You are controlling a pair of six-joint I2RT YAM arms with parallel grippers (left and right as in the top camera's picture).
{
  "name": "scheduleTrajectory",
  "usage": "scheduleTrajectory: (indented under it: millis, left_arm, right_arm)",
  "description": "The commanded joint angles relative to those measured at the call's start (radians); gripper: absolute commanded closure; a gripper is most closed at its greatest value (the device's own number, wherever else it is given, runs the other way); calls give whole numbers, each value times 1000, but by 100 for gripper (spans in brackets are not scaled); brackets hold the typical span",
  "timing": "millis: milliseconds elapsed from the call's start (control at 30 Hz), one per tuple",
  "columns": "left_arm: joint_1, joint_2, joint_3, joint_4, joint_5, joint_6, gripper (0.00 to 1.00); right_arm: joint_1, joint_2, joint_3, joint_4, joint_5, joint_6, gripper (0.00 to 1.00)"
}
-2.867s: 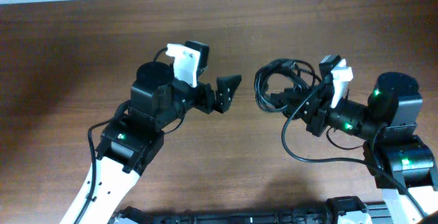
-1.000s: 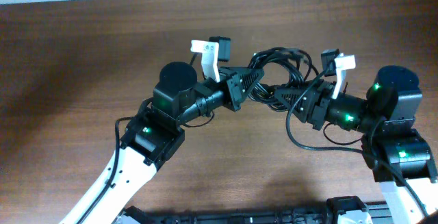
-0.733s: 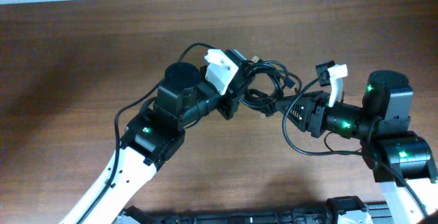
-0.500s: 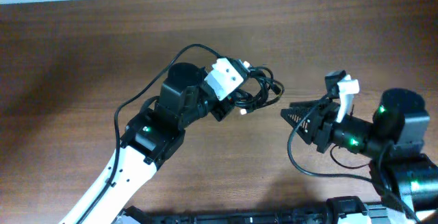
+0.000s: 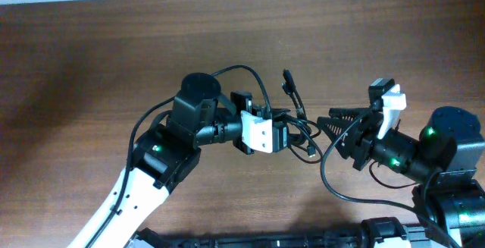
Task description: Untangle cables
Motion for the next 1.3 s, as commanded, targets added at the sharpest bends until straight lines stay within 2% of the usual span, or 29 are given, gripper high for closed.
scheduleTrajectory:
  millis: [0,167,200,233,267,333,500,533,600,667,767,833,933,1100,1133,1267]
  left_arm:
    - [3,-21,12,61,98,79,100]
    - [3,-21,12,163,126,79,100]
    - [3,-21,12,177,129,79,100]
    - [3,-21,12,179,129,79,100]
    - [3,-21,12,178,125,79,100]
    - [3,-21,12,175,84,69,100]
    - [3,-21,12,175,-216,-131,100]
    - [3,-21,12,175,-256,-156,100]
    - [3,-21,12,174,-342,-245,100]
    - [3,-21,12,174,-436,-341,100]
    - [3,-21,12,177,-550,-554,100]
    - [3,-21,12,182,-550,-685,100]
    - [-1,-21,12,201,-526,-976,100]
    - [-51,-21,12,233,-477,-1272,100]
    - [-66,-21,12,235,-477,-1304,100]
    - [-122,-21,12,231,-450,-1303,100]
  right_arm:
    - [-4,-5,11,6,-104,-55,62]
    - [-4,-5,11,0,-197,-59,64]
    - [-4,-5,11,-2,-196,-58,81]
    - [-4,-5,11,-3,-197,-58,93]
    - [-4,-5,11,-5,-196,-58,96]
    - [-4,-5,11,-6,-188,-58,96]
    - [-4,-5,11,-37,-46,-46,96]
    - [-4,-5,11,-43,-26,-46,90]
    - [-4,-5,11,-47,-23,-46,44]
    - [-4,-5,11,-47,-24,-46,36]
    - [-4,-5,11,-47,-32,-46,32]
    - [-4,-5,11,-47,-35,-46,32]
    - [-4,-5,11,-47,-50,-46,31]
    - [-4,-5,11,-47,-49,-47,30]
    - [-4,-5,11,-47,-49,-47,30]
    - [-4,-5,11,-46,1,-47,31]
